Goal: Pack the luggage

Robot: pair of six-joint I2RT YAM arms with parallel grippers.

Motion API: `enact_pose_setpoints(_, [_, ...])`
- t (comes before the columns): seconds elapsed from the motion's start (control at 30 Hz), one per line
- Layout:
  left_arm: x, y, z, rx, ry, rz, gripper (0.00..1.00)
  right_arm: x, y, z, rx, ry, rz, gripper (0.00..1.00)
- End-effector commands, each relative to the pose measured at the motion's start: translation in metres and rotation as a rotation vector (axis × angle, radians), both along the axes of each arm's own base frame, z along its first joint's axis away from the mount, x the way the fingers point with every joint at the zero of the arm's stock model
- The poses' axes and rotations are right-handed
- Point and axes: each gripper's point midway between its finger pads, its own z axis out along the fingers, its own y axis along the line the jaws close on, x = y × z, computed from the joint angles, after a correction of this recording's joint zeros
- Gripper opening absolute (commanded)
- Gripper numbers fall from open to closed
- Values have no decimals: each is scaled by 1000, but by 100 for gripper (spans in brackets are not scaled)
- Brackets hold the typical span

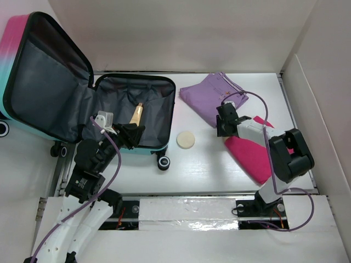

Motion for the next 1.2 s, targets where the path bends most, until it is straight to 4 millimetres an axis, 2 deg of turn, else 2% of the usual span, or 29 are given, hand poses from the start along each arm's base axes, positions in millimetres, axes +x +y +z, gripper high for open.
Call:
enact_pose_setpoints(0.0, [-7,0,30,-37,-87,-13,40,-12,3,-3,-37,97,52,50])
enact_pose_setpoints(0.1, [-7,1,31,-39,-89,-10,40,-16,5,-7,-53,132,61,46])
enact_pose_setpoints(0.13, [-8,1,33,-41,-94,-10,40,-17,5,-8,-54,138,62,37])
enact_pose_setpoints(0.2, [-9,2,33,-42,-96,-10,40,-16,5,-7,-56,138,62,31])
enact_pose_setpoints(0.3, [-10,3,35,-43,-103,-7,40,-13,5,-8,-61,133,62,13])
enact_pose_setpoints(0.33, [-10,3,35,-44,-102,-5,40,-10,4,-6,-64,119,52,3])
enact_pose_setpoints(0.43, [-11,3,35,-44,-106,-4,40,-3,15,6,-32,45,62,0])
enact_pose_setpoints(0.47, [-10,3,34,-44,-101,-4,40,4,25,17,1,-15,78,0])
enact_pose_setpoints(0.5, [-10,3,34,-43,-99,-4,40,4,39,38,37,-79,109,0])
enact_pose_setpoints(0.6, [-8,2,33,-41,-95,-5,40,7,72,81,154,-200,198,0])
enact_pose_setpoints(0.63, [-9,2,33,-41,-95,-7,40,-1,94,105,226,-242,269,0])
enact_pose_setpoints(0.7, [-8,1,32,-40,-92,-8,40,0,124,141,317,-328,345,0])
enact_pose_setpoints(0.73, [-7,1,31,-40,-89,-10,40,-10,147,156,382,-340,411,0])
enact_pose_setpoints(0.77, [-7,1,31,-40,-89,-12,40,-10,163,170,426,-370,451,0])
enact_pose_setpoints(0.8, [-8,0,32,-41,-90,-13,40,-8,180,196,475,-420,487,0])
enact_pose_setpoints(0.83, [-8,0,32,-41,-90,-13,40,-14,200,212,537,-431,550,0])
enact_pose_setpoints(0.87, [-8,1,32,-41,-91,-12,40,-16,225,219,580,-441,598,0])
enact_pose_setpoints(0.9, [-8,1,32,-41,-91,-10,40,-15,240,235,619,-474,629,1])
enact_pose_setpoints(0.93, [-8,1,32,-40,-92,-10,41,-13,257,269,671,-535,667,12])
enact_pose_setpoints(0.97, [-7,1,32,-40,-92,-7,42,-8,271,271,689,-544,677,24])
enact_pose_setpoints(1.0, [-7,2,31,-38,-91,-1,44,-7,278,280,705,-565,686,38])
enact_pose_setpoints(1.03, [-7,3,31,-37,-92,2,46,-2,281,292,719,-592,674,63])
enact_pose_setpoints(1.07, [-7,3,32,-38,-95,2,49,1,282,292,725,-604,664,71])
enact_pose_setpoints(1.13, [-8,3,32,-40,-96,1,51,2,279,287,723,-608,648,79])
enact_pose_setpoints(1.17, [-8,3,33,-41,-98,-1,52,2,275,269,700,-581,629,79])
